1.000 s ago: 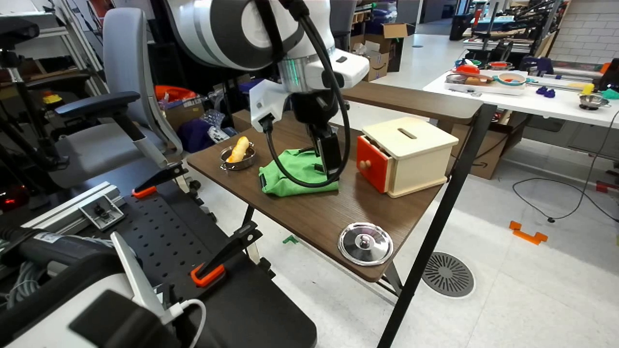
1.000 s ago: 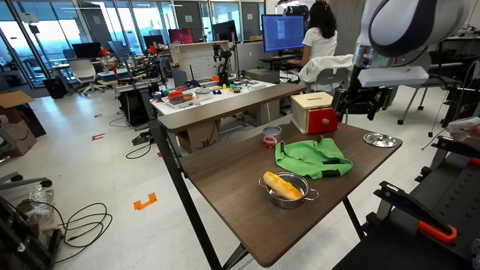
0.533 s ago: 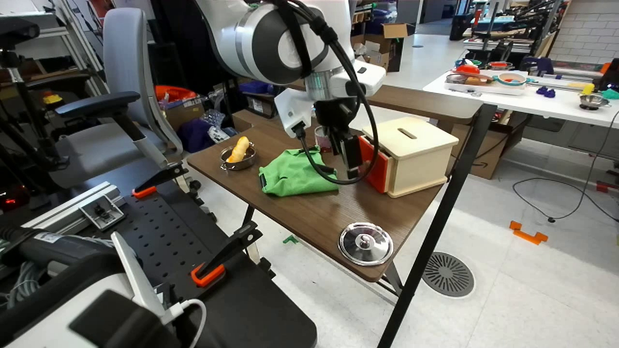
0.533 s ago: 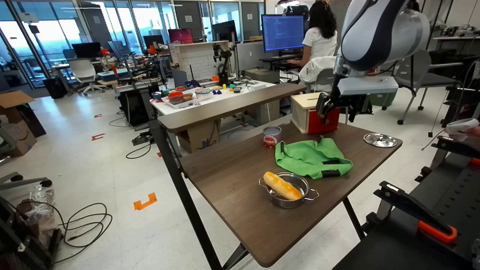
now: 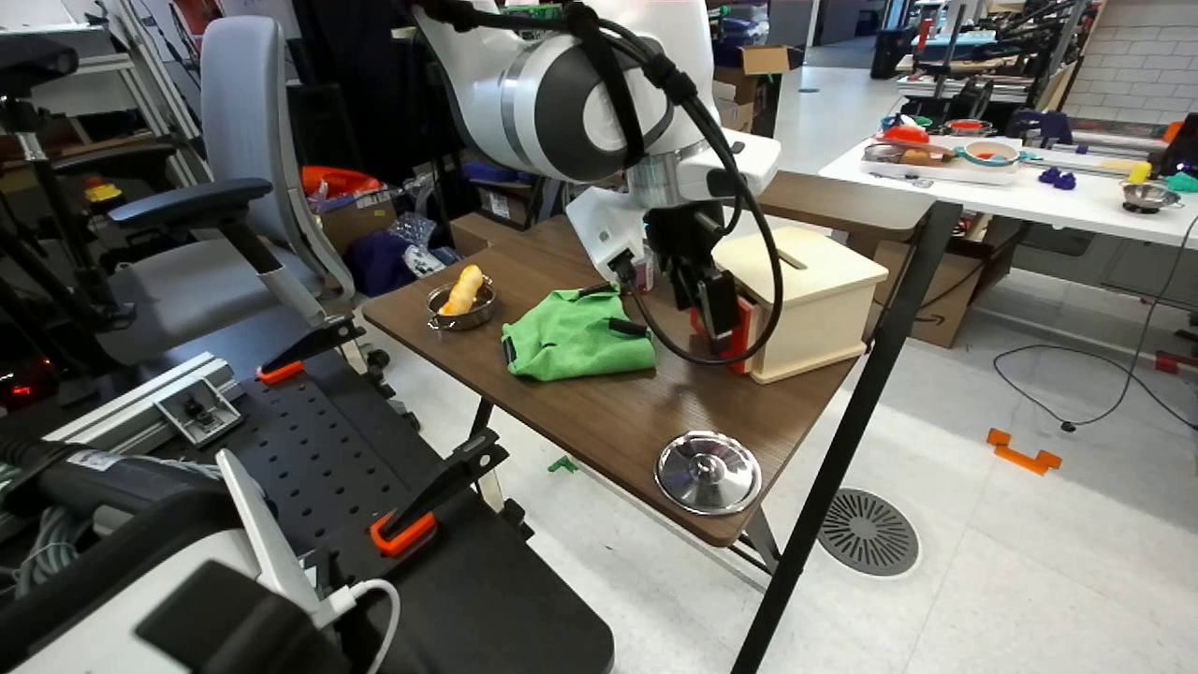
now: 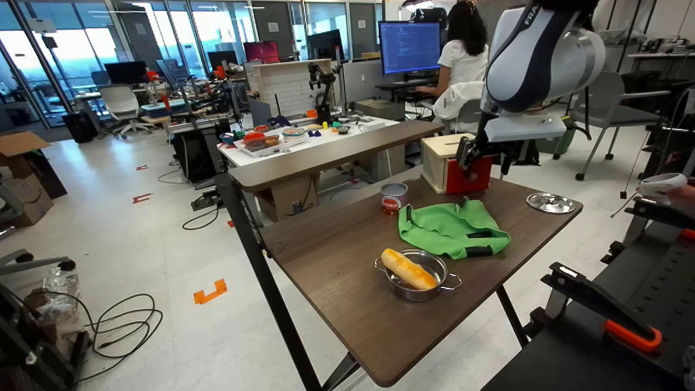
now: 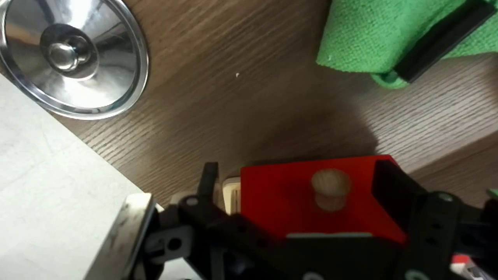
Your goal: Open the drawer and then remove the brown thing from the pot and put it on the table
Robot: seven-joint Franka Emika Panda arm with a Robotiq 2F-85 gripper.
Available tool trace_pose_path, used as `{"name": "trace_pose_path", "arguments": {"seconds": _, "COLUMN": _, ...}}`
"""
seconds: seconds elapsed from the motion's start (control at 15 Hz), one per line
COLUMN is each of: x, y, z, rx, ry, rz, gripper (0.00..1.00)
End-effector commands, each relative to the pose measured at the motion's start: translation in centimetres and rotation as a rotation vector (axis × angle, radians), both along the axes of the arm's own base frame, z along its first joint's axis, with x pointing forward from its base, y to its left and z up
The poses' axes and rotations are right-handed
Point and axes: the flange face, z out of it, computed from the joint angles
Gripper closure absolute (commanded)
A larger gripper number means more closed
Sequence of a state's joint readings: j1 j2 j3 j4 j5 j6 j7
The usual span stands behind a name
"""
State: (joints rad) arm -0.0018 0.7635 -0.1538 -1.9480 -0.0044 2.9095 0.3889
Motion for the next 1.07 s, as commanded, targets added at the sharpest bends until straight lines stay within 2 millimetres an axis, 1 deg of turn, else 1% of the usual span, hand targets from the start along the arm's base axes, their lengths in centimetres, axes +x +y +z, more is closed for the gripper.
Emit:
{"name": "trace_pose_path", "arguments": {"seconds": 0.0, "x": 1.4, "y": 0.5, "z": -0.7, "rx": -0.013, "ry": -0.022, "rz": 0.02, "gripper": 0.0}}
{"name": "trace_pose_path", "arguments": {"seconds": 0.07, "x": 1.7, "y": 0.6, "z": -0.8, "rx": -0.022, "ry": -0.028, "rz": 0.02, "gripper": 0.0}}
{"name": "trace_pose_path", "arguments": {"seconds": 0.13, "x": 1.9, "y": 0.6, "z": -0.9, "rx": -0.029, "ry": -0.034, "rz": 0.025, "gripper": 0.25}}
{"name": "trace_pose_path", "arguments": {"seconds": 0.2, "x": 2.1, "y": 0.6, "z": -0.9, "rx": -0.035, "ry": -0.037, "rz": 0.026, "gripper": 0.26}}
{"name": "trace_pose_path", "arguments": {"seconds": 0.33, "x": 2.4, "y": 0.5, "z": -0.9, "rx": -0.042, "ry": -0.039, "rz": 0.029, "gripper": 0.42}}
{"name": "trace_pose_path", "arguments": {"seconds": 0.6, "x": 2.4, "y": 0.2, "z": -0.7, "rx": -0.052, "ry": -0.04, "rz": 0.027, "gripper": 0.73}}
{"name": "trace_pose_path", "arguments": {"seconds": 0.73, "x": 2.2, "y": 0.7, "z": -0.6, "rx": -0.044, "ry": -0.027, "rz": 0.018, "gripper": 0.87}}
{"name": "trace_pose_path", "arguments": {"seconds": 0.8, "x": 2.1, "y": 1.1, "z": -0.5, "rx": -0.049, "ry": -0.029, "rz": 0.023, "gripper": 0.93}}
{"name": "trace_pose_path", "arguments": {"seconds": 0.87, "x": 1.8, "y": 1.4, "z": -0.4, "rx": -0.048, "ry": -0.022, "rz": 0.02, "gripper": 0.97}}
{"name": "trace_pose_path", "arguments": {"seconds": 0.93, "x": 1.5, "y": 1.6, "z": -0.2, "rx": -0.055, "ry": -0.016, "rz": 0.015, "gripper": 0.93}}
{"name": "trace_pose_path", "arguments": {"seconds": 1.0, "x": 1.4, "y": 1.9, "z": -0.1, "rx": -0.057, "ry": -0.009, "rz": 0.011, "gripper": 0.93}}
